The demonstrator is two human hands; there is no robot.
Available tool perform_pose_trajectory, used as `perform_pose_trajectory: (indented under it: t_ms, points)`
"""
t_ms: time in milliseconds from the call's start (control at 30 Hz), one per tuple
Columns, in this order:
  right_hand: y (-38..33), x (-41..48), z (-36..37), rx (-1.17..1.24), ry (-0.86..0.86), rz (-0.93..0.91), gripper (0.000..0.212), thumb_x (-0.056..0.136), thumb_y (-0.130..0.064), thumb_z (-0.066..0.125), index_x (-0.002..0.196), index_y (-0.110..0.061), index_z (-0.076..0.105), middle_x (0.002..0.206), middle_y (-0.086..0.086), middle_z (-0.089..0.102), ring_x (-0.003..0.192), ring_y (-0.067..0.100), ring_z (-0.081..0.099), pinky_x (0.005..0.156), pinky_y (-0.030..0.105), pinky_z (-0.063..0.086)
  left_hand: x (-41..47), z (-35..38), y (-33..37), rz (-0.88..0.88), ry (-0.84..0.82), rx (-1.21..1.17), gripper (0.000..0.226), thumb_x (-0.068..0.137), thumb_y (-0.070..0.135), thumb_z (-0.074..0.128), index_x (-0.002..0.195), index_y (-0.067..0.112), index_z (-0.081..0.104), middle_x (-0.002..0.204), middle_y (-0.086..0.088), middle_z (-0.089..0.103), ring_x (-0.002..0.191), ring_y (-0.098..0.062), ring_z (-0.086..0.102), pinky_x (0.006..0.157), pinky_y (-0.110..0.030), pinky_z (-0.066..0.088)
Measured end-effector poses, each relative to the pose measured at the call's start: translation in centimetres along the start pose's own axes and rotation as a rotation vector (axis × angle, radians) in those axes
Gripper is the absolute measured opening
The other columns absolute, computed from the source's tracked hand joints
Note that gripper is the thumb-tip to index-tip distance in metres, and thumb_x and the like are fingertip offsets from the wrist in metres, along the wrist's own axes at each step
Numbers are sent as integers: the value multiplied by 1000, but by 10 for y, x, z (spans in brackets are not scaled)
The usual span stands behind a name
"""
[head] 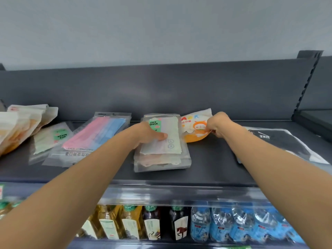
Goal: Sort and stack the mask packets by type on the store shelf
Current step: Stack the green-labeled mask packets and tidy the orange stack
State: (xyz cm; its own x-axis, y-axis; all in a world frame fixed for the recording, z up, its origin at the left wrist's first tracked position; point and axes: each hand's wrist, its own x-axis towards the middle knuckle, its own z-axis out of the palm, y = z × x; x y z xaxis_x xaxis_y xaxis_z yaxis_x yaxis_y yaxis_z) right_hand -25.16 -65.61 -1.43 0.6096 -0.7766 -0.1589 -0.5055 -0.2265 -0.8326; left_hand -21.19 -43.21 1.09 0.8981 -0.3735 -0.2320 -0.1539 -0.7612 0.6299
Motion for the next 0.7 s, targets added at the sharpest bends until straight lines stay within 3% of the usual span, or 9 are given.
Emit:
perform_pose_trajectory:
  t_ms: [100, 200, 267, 367, 500, 600, 700]
  points:
    - [-10, -8, -12, 28, 106, -60, 35, 90, -4, 50, 124, 2, 54, 117, 18, 58, 99, 28, 57, 79, 34, 51, -5, 4, 3, -25, -30, -85, 55, 80, 44, 70, 120, 15, 46, 111, -3, 48, 97, -23, 48, 83, -34, 42]
    - [-19, -20, -29, 41, 227, -221, 17, 90, -6, 48, 102, -1, 59, 110, 14, 60, 94, 31, 60, 78, 37, 53, -9, 15, 14, 22, -51, -184, 33, 82, 36, 71, 99, 20, 48, 100, -1, 52, 77, -16, 50, 78, -32, 41]
    - [-19, -31, -42, -24, 304, -334, 8, 90, -5, 44, 91, -7, 52, 96, 8, 55, 85, 25, 53, 69, 32, 43, -11, 25, 24, 55, -58, -243, 30, 83, 31, 71, 96, 19, 47, 95, 1, 51, 68, -11, 46, 76, -30, 40]
    - [-17, -46, -59, -58, 419, -468, 14, 94, -7, 39, 100, -7, 52, 94, 7, 55, 83, 23, 52, 65, 34, 41, -13, 43, 43, 86, -57, -309, 29, 85, 28, 69, 101, 18, 46, 92, 3, 47, 65, -8, 41, 72, -26, 37]
    - [-15, -61, -79, -40, 553, -598, 25, 97, -9, 34, 114, -6, 52, 106, 12, 65, 94, 30, 60, 76, 43, 51, -14, 62, 61, 157, -130, -438, 26, 89, 25, 65, 111, 14, 56, 111, 3, 57, 85, -13, 52, 74, -22, 44]
    - [-20, -66, -87, 54, 579, -675, 26, 98, -10, 34, 115, -7, 53, 104, 9, 66, 92, 26, 61, 79, 42, 51, -11, 67, 68, 174, -68, -489, 60, 91, 31, 62, 139, 3, 40, 126, -4, 54, 99, -13, 45, 70, -21, 42]
    - [-31, -71, -77, 135, 536, -724, 25, 96, -10, 38, 113, -9, 57, 97, 5, 64, 83, 19, 55, 71, 33, 45, -8, 60, 67, 224, 44, -592, 77, 90, 39, 61, 147, 2, 25, 147, -10, 41, 121, -20, 48, 92, -28, 42]
